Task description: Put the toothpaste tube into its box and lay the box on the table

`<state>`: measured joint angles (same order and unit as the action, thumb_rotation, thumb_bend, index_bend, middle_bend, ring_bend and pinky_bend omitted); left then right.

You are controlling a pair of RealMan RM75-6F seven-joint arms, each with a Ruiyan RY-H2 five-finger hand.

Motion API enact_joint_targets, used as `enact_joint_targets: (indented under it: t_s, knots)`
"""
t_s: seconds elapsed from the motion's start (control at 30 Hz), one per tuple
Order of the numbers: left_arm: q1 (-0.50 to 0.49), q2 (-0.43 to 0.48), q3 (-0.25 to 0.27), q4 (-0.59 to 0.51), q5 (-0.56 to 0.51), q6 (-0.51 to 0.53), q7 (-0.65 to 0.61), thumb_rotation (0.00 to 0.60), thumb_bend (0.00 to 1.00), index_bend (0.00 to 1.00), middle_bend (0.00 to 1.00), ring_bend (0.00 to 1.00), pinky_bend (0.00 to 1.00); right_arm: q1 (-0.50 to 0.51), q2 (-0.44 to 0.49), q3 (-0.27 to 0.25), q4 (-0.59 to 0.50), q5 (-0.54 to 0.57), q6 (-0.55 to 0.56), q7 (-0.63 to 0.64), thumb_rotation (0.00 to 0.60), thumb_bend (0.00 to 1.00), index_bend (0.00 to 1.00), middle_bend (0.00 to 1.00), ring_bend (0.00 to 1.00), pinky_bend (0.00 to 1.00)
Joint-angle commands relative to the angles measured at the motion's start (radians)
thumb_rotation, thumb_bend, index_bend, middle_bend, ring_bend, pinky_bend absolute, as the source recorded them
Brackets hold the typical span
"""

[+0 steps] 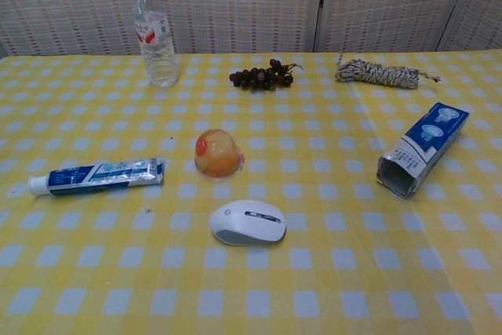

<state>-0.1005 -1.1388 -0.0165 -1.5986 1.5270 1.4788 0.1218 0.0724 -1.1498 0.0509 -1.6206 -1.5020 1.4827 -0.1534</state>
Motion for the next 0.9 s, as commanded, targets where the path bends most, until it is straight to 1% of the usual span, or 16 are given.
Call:
enact_joint_targets:
  t_s: [0.03, 0.2, 0.27, 0.3, 0.33, 0.37, 0.4, 0.43, 0.47, 0.5, 0.53, 0.57, 0.6, 0.67, 0.77, 0.9]
  knots:
    - [0.001, 0.010, -0.003, -0.021, -0.022, -0.012, 0.013, 0.600, 0.24, 0.00, 0.00, 0.00, 0.00, -0.001, 0.001, -0.002, -0.001, -0.002, 0.001, 0.000, 0.600, 0.36, 0.00, 0.00, 0.00, 0.00]
    - [0.000, 0.008, 0.001, -0.040, -0.022, -0.019, 0.015, 0.600, 0.24, 0.00, 0.00, 0.00, 0.00, -0.008, 0.006, -0.008, -0.004, -0.020, 0.015, 0.010, 0.600, 0.36, 0.00, 0.00, 0.00, 0.00]
    - [0.009, -0.030, -0.020, -0.037, -0.027, 0.023, 0.045, 0.600, 0.24, 0.00, 0.01, 0.00, 0.00, -0.011, 0.008, -0.011, -0.004, -0.028, 0.022, 0.015, 0.600, 0.36, 0.00, 0.00, 0.00, 0.00]
    - [0.012, -0.061, -0.036, -0.023, -0.022, 0.058, 0.063, 0.600, 0.24, 0.02, 0.07, 0.05, 0.06, -0.012, 0.009, -0.012, -0.002, -0.031, 0.024, 0.016, 0.600, 0.36, 0.00, 0.00, 0.00, 0.00]
    - [0.012, -0.095, -0.050, -0.003, -0.009, 0.090, 0.076, 0.600, 0.24, 0.06, 0.17, 0.14, 0.17, -0.013, 0.009, -0.013, -0.001, -0.032, 0.025, 0.015, 0.600, 0.36, 0.00, 0.00, 0.00, 0.00]
    - [0.006, -0.132, -0.064, 0.020, 0.009, 0.117, 0.087, 0.600, 0.24, 0.11, 0.33, 0.28, 0.34, -0.013, 0.008, -0.013, 0.000, -0.031, 0.023, 0.015, 0.600, 0.36, 0.00, 0.00, 0.00, 0.00]
    - [-0.001, -0.151, -0.070, 0.030, 0.022, 0.126, 0.095, 0.600, 0.24, 0.16, 0.50, 0.44, 0.51, -0.012, 0.007, -0.013, 0.000, -0.030, 0.020, 0.015, 0.600, 0.36, 0.00, 0.00, 0.00, 0.00]
    - [-0.010, -0.163, -0.072, 0.030, 0.030, 0.122, 0.103, 0.600, 0.24, 0.21, 0.72, 0.64, 0.71, -0.010, 0.006, -0.013, 0.000, -0.029, 0.017, 0.014, 0.600, 0.36, 0.00, 0.00, 0.00, 0.00]
    - [-0.022, -0.169, -0.071, 0.010, 0.033, 0.102, 0.106, 0.600, 0.24, 0.24, 0.84, 0.77, 0.83, -0.008, 0.005, -0.013, 0.000, -0.028, 0.012, 0.009, 0.600, 0.36, 0.00, 0.00, 0.00, 0.00]
    - [-0.029, -0.173, -0.073, -0.014, 0.026, 0.086, 0.102, 0.600, 0.24, 0.30, 0.97, 0.93, 0.96, -0.007, 0.004, -0.014, 0.000, -0.028, 0.009, 0.005, 0.600, 0.36, 0.00, 0.00, 0.00, 0.00]
    - [-0.032, -0.188, -0.084, -0.060, -0.007, 0.073, 0.093, 0.600, 0.24, 0.35, 1.00, 0.98, 1.00, -0.006, 0.002, -0.015, -0.001, -0.030, 0.007, 0.000, 0.600, 0.36, 0.00, 0.00, 0.00, 0.00]
    - [-0.037, -0.199, -0.092, -0.096, -0.029, 0.060, 0.085, 0.600, 0.24, 0.39, 1.00, 1.00, 1.00, -0.006, 0.001, -0.015, -0.002, -0.030, 0.007, -0.002, 0.600, 0.36, 0.00, 0.00, 0.00, 0.00]
    - [-0.045, -0.201, -0.094, -0.127, -0.047, 0.036, 0.090, 0.600, 0.24, 0.41, 1.00, 1.00, 1.00, -0.005, -0.001, -0.014, -0.002, -0.030, 0.005, -0.005, 0.600, 0.36, 0.00, 0.00, 0.00, 0.00]
    - [-0.073, -0.189, -0.101, -0.187, -0.098, -0.031, 0.154, 0.600, 0.25, 0.41, 1.00, 1.00, 1.00, -0.003, 0.000, -0.015, -0.006, -0.027, -0.002, -0.006, 0.600, 0.36, 0.00, 0.00, 0.00, 0.00]
    - [-0.114, -0.196, -0.118, -0.236, -0.171, -0.106, 0.232, 0.600, 0.24, 0.40, 1.00, 1.00, 1.00, -0.001, 0.003, -0.017, -0.009, -0.028, -0.008, -0.004, 0.600, 0.36, 0.00, 0.00, 0.00, 0.00]
    - [-0.159, -0.238, -0.131, -0.246, -0.252, -0.170, 0.310, 0.600, 0.23, 0.40, 1.00, 1.00, 1.00, 0.005, 0.002, -0.015, -0.006, -0.029, -0.015, 0.005, 0.600, 0.36, 0.00, 0.00, 0.00, 0.00]
